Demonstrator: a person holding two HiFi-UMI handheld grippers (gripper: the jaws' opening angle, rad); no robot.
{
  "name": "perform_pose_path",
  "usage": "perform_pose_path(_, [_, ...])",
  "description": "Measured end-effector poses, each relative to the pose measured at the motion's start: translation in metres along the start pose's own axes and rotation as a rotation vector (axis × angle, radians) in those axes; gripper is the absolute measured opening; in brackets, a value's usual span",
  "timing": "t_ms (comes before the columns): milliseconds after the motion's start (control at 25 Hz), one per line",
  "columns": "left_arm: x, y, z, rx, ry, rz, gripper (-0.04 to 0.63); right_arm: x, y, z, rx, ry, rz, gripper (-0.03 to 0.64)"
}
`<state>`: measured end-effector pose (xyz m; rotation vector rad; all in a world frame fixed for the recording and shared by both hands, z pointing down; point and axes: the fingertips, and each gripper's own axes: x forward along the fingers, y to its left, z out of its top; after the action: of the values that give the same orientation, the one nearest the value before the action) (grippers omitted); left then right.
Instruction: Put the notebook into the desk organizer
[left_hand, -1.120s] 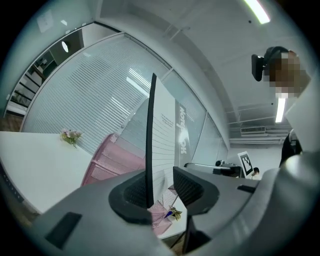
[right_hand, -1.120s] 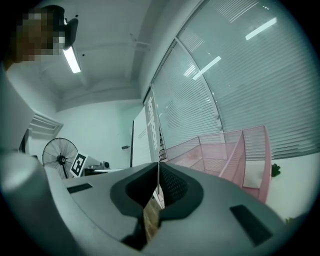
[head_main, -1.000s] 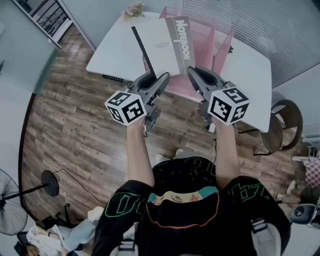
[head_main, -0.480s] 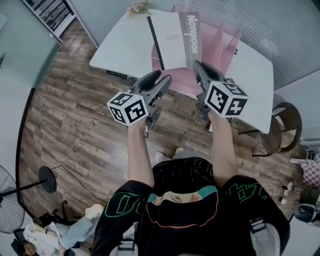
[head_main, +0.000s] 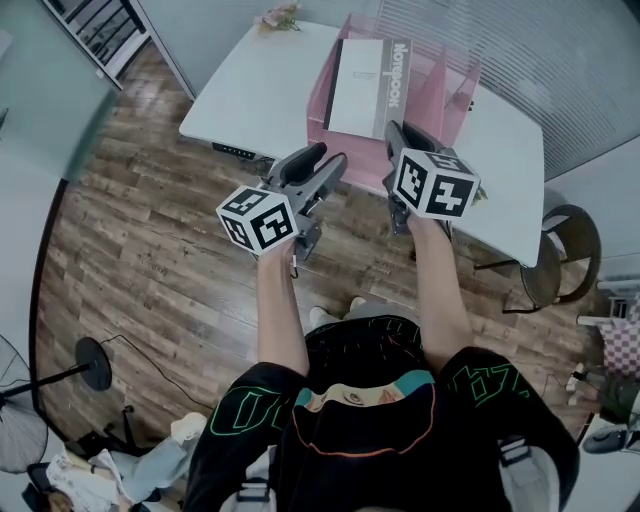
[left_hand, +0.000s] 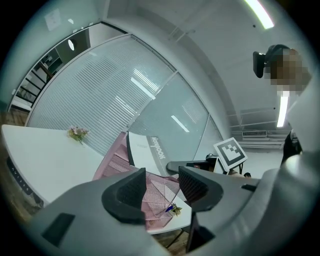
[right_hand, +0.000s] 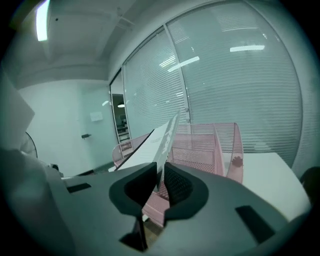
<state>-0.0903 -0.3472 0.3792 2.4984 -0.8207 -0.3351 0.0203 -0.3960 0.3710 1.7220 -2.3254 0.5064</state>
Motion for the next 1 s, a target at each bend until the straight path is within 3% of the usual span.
perform_pose_path(560, [-0.003, -0.001, 0.002, -0.009, -0.018, -0.027, 0.204, 0.013, 0.0, -0.007, -0.414, 0.119, -0.257, 0.097])
perform_pose_path(880, [-0.003, 0.006, 0.011, 0.043, -0.051, 0.039, 0.16, 0.009, -0.005, 0.002, -0.395, 0.015, -0.249, 0.092])
perform_pose_path(1000, [-0.002, 0.004, 0.016, 0.09, -0.059, 0.075, 0.151, 0.005, -0.003, 0.009, -0.378, -0.044, -0.223, 0.06])
